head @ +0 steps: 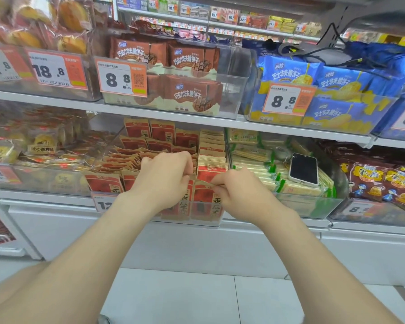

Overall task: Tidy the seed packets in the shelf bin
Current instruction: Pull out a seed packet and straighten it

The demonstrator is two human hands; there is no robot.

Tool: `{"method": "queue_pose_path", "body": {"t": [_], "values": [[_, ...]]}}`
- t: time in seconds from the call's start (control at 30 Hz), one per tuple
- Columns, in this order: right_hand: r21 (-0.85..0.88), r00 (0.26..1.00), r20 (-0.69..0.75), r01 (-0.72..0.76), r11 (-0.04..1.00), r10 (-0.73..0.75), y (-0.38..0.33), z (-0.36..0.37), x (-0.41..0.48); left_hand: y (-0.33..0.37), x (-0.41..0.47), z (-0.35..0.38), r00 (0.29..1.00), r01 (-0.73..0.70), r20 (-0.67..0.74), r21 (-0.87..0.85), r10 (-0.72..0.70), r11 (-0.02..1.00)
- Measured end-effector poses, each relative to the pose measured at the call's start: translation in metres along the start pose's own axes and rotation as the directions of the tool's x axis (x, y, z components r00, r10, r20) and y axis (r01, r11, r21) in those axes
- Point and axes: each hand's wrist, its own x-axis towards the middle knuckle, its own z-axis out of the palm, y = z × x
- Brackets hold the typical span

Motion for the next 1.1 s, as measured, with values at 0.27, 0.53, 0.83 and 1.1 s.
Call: {"method": "queue_pose_path", "body": {"t": [0.27,0.53,0.83,1.1], "values": [[0.228,0.997,-0.041,-0.048,0.973,0.059,0.001,-0.017,0.005,0.004,0.003,0.012,0.983,-0.165,0.088,0.035,0.161,0.986],[0.044,0.994,0.054,-0.102,0.994,0.099,0.010,-0.020,0.013,0.006,0.006,0.012,0.983,-0.182,0.015,0.161,0.182,0.970],[0.396,0.938,-0.203,-0.183,0.900,0.280,0.016,-0.031,0.022,0.003,-0.001,0.007,0.969,-0.224,0.111,0.035,0.219,0.974],[0.216,0.953,-0.032,-0.286,0.933,0.300,0.015,-0.011,0.034,0.002,-0.005,0.005,0.968,-0.231,0.106,0.006,0.229,0.973]]}}
